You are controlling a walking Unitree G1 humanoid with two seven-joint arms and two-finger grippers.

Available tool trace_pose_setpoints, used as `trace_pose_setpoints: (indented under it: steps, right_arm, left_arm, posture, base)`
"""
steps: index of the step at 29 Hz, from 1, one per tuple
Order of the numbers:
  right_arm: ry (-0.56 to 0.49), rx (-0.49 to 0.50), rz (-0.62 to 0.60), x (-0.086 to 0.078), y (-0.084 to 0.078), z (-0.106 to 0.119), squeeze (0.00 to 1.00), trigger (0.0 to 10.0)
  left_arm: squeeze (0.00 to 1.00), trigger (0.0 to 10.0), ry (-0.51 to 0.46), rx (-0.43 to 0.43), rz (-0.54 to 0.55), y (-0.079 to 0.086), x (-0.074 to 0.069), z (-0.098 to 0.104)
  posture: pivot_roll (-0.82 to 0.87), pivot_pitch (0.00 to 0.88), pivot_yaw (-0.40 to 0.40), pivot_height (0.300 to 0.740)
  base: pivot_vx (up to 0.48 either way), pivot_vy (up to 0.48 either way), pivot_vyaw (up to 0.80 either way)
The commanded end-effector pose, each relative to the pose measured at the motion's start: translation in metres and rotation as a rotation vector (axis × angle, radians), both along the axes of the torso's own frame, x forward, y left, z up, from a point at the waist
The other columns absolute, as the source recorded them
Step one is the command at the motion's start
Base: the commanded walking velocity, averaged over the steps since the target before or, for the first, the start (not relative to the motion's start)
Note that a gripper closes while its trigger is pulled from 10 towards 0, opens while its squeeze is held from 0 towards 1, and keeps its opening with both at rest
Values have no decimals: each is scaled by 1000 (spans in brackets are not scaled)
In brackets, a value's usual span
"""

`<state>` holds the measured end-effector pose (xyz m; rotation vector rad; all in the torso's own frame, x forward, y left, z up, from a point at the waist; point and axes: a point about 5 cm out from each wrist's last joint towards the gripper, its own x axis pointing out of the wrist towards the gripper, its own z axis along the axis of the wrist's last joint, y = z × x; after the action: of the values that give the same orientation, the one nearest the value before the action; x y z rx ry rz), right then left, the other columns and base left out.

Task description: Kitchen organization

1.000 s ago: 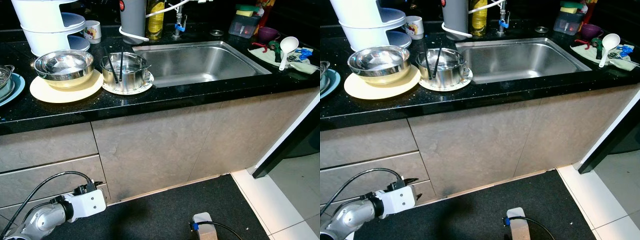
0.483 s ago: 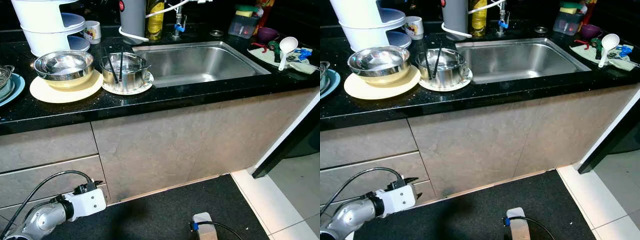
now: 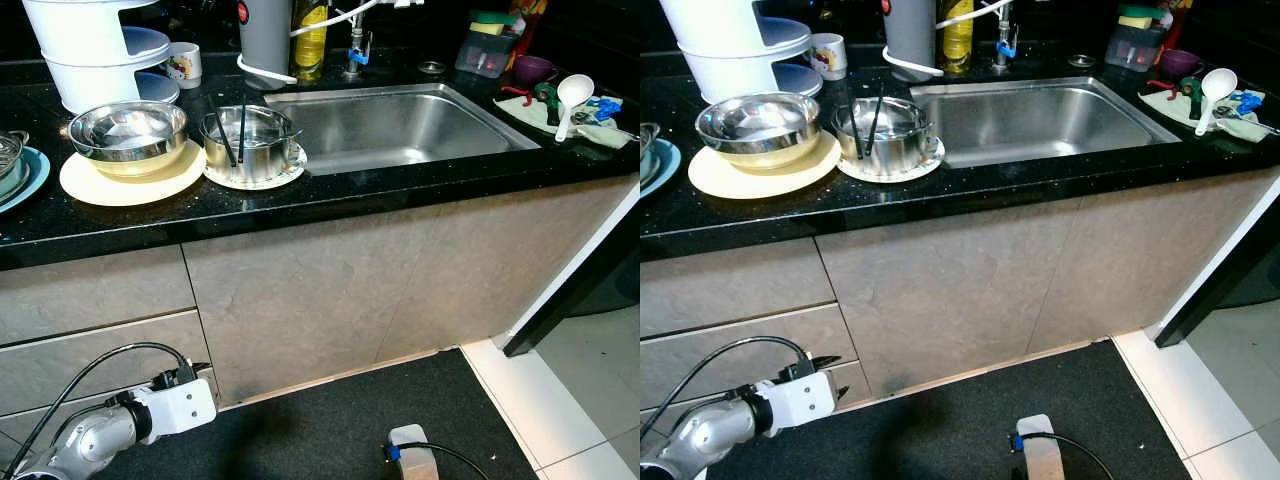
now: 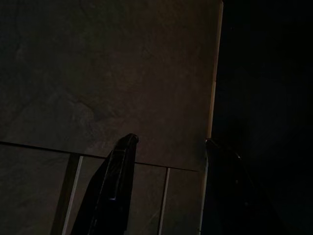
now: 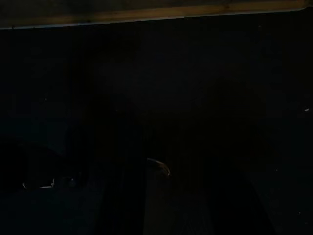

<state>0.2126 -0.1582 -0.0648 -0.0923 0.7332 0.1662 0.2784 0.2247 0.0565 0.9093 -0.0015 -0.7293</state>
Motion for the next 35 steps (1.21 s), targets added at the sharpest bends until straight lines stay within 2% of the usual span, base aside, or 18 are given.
trace_pose_setpoints:
  steps: [1, 35]
  right_arm:
    - [19, 4, -5, -7, 0, -4, 0, 10000]
    - [22, 6, -10, -6, 1, -4, 0, 10000]
  left_arm:
    - [0, 10000, 24, 9, -19, -2, -5, -6]
    - [0, 10000, 28, 17, -5, 0, -1, -4]
  posture:
    - [-63, 165, -63, 740]
    - [-51, 158, -56, 740]
  base:
    - [0, 0, 0]
    - [0, 0, 0]
